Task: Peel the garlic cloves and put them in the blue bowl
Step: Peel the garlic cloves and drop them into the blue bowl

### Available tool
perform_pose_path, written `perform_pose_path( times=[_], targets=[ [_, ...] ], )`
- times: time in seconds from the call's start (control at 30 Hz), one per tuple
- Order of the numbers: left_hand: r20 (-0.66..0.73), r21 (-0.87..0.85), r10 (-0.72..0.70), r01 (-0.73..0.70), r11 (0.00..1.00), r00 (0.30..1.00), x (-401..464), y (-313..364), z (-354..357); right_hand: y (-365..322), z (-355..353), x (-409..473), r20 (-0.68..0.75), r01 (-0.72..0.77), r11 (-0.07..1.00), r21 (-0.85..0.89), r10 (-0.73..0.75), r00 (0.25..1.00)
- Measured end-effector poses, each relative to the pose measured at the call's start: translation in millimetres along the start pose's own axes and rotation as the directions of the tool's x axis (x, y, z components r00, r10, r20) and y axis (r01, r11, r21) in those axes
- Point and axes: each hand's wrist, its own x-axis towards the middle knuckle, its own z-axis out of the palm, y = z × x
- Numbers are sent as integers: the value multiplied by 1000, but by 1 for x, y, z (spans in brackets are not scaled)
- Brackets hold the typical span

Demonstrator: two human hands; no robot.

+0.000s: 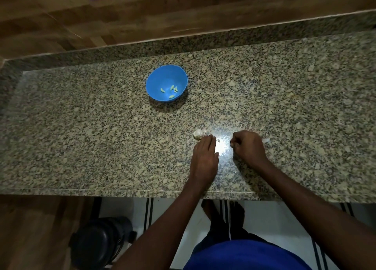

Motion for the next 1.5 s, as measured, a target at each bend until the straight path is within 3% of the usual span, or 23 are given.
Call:
perform_pose_path(
  times=[0.13,0.33,0.53,0.67,0.8,0.9,1.0,1.1,1.27,1.4,1.5],
  targets=[
    [28,-23,-10,10,1000,1000,-5,-2,2,-4,1,6,36,109,981,-159,-105,994],
    [74,-48,-22,26,999,997,-6,-1,-2,-8,2,2,116,364,832,-419,-348,930],
    [100,-36,-27,30,999,995,-7,0,-3,-9,3,0,203,519,687,-508,-490,848],
    [109,-30,-27,30,999,994,-6,0,-4,-12,0,8,269,499,716,-488,-420,867],
    [125,-26,-42,45,999,991,-5,0,-2,-11,-5,19,173,229,913,-337,-179,969],
    [125,-31,-54,58,998,991,-6,1,-1,-12,-8,20,135,83,975,-208,-55,989],
    [126,-35,-53,58,998,991,-6,1,-1,-19,-2,12,177,195,920,-341,-141,974],
    [134,-43,-46,52,998,990,-6,-2,-1,-28,7,1,293,405,742,-534,-286,912],
    [141,-60,-27,36,998,990,-4,-7,0,-37,9,-2,403,571,593,-567,-405,821],
    [161,-62,-23,34,997,987,-6,-9,-2,-25,7,-3,352,567,624,-537,-446,823],
    [169,-72,-7,19,997,986,-6,-10,-3,-10,3,-8,280,481,772,-415,-394,875]
  ],
)
